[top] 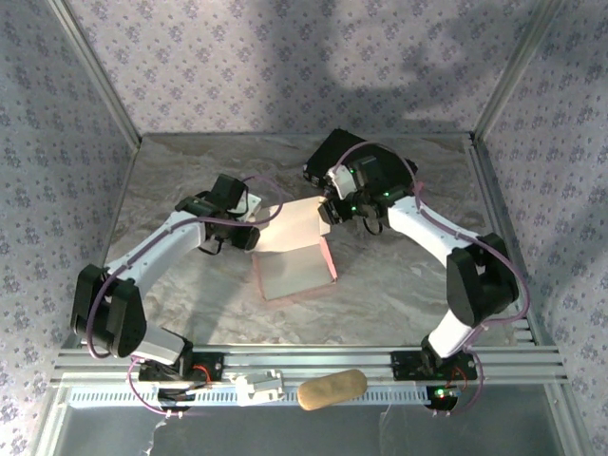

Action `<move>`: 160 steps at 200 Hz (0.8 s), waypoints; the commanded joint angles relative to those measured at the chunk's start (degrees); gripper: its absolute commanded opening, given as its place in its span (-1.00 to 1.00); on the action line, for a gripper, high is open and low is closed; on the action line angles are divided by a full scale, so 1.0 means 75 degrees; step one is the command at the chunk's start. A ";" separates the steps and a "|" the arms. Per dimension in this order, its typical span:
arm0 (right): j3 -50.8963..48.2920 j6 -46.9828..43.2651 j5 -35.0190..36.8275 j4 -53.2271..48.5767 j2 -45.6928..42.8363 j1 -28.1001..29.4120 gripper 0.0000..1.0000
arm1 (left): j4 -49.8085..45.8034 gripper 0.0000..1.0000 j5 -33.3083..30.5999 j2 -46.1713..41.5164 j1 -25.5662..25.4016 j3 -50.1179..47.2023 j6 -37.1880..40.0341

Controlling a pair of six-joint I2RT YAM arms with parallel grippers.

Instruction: Fold the paper box

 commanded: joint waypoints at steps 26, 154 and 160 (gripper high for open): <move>0.0033 -0.0180 -0.0115 -0.0125 0.0024 0.0155 -0.02 | 0.0476 -0.39 0.0214 0.0008 0.0057 0.0152 -0.0082; -0.0318 0.0219 0.0663 -0.0170 -0.0129 0.0623 -0.45 | 0.0332 -0.89 -0.0636 0.0127 -0.0198 0.0368 -0.0858; -0.0327 0.0282 0.0738 -0.0180 -0.0132 0.0633 -0.48 | 0.0341 -0.92 -0.0696 0.0145 -0.0222 0.0395 -0.0963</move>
